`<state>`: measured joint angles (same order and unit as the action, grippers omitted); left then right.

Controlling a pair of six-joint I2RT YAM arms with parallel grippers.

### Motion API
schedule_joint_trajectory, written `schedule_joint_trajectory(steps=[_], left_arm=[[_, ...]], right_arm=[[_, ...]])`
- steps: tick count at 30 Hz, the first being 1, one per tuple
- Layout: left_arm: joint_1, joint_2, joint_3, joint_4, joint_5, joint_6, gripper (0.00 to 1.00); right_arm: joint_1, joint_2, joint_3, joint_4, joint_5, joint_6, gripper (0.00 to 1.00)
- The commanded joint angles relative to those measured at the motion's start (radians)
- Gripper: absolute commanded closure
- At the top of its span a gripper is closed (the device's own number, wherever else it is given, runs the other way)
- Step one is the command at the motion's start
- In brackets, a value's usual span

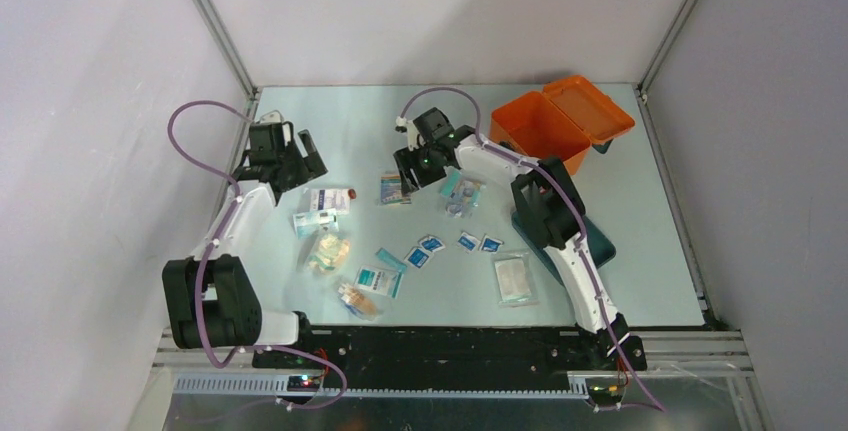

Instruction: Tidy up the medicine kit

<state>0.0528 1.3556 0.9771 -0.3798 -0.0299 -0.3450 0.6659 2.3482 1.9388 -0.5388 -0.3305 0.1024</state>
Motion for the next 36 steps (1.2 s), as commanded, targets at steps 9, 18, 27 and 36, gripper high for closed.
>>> schedule_joint_trajectory(steps=[9,18,27,36], left_arm=[[-0.004,-0.036,-0.007,0.021,-0.018,-0.06,0.12],[-0.001,-0.018,0.003,0.022,-0.012,-0.067,0.13],[-0.012,0.009,0.008,0.019,0.018,-0.064,0.16],[-0.03,0.043,0.035,0.025,0.011,-0.085,0.15]], right_arm=[[0.026,0.016,-0.074,0.035,0.147,-0.021,0.54],[0.034,0.022,-0.095,0.087,0.063,0.005,0.52],[0.061,-0.033,-0.06,0.009,0.036,-0.096,0.42],[0.076,-0.119,-0.152,-0.022,0.008,-0.141,0.37]])
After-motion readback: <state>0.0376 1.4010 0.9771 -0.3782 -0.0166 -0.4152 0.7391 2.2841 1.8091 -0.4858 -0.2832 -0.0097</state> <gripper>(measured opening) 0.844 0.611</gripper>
